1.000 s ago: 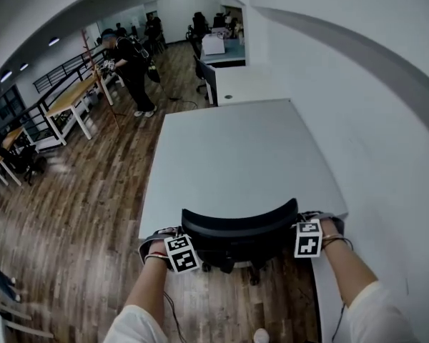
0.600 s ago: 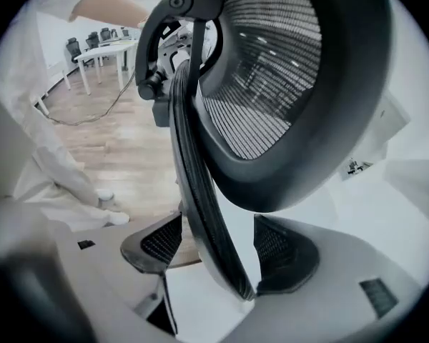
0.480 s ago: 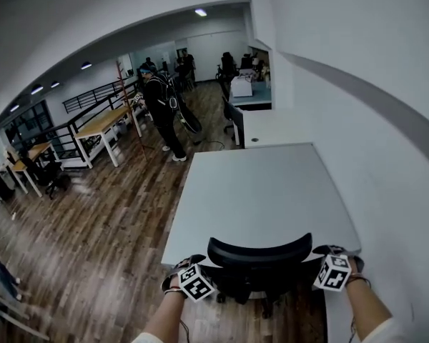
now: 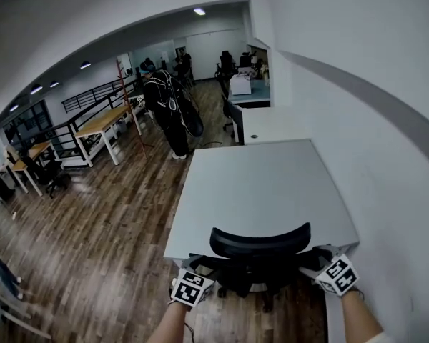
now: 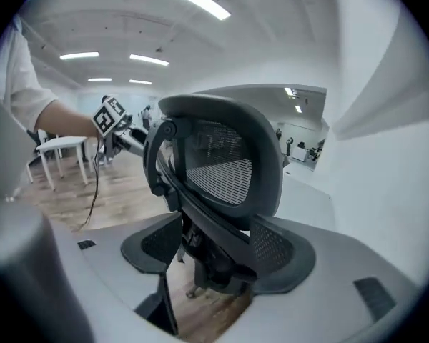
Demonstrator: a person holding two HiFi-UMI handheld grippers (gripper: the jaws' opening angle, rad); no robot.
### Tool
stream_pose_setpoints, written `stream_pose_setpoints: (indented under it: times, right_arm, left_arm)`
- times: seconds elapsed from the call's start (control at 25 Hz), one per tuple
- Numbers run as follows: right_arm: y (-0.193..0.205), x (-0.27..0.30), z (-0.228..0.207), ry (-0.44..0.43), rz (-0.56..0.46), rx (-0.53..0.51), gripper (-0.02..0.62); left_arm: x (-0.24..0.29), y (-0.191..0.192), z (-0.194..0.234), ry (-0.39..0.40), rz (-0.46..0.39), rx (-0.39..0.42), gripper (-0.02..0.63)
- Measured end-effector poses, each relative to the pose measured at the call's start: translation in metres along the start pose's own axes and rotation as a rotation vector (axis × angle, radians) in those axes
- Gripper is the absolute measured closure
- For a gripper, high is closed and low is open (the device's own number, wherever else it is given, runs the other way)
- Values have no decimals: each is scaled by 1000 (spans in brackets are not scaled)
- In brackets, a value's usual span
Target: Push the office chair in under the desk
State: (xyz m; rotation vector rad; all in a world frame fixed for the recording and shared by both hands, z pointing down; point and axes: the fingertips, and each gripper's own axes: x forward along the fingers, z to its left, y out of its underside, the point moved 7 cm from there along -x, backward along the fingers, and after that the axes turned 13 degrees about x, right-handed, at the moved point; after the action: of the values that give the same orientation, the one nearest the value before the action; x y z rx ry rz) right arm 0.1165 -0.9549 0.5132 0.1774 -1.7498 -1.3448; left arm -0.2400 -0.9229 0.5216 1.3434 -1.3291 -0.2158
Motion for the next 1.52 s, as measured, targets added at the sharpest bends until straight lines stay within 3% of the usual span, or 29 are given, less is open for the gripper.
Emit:
stream_pose_setpoints:
  times: [0.2, 0.24, 0.32, 0.48, 0.6, 0.76, 1.24, 1.52]
  right_arm:
    - [9, -20, 24, -31, -170, 234, 290]
    - [10, -24, 32, -37, -201, 268, 322]
    - [14, -30, 47, -41, -236, 299, 408]
    - [23, -36, 65, -30, -265, 305, 501]
    - [28, -43, 76, -25, -295, 337, 533]
    - [32, -50, 85, -31, -334, 402, 546]
    - [53, -63, 105, -33, -345, 450, 552]
    - [46, -67, 118, -70, -373, 444, 557]
  left_arm:
    - [-26, 0, -23, 8, -130, -153, 374]
    - [-33, 0, -29, 6, -153, -170, 377]
    - [-43, -2, -39, -1, -189, -202, 404]
    - [-51, -5, -58, -11, -225, -228, 500]
    - [-59, -1, -68, -19, -233, -248, 539]
    - [-70, 5, -78, -12, -250, -296, 603]
    - [-89, 12, -101, -22, -260, -326, 604]
    - [-92, 10, -111, 15, -271, -325, 604]
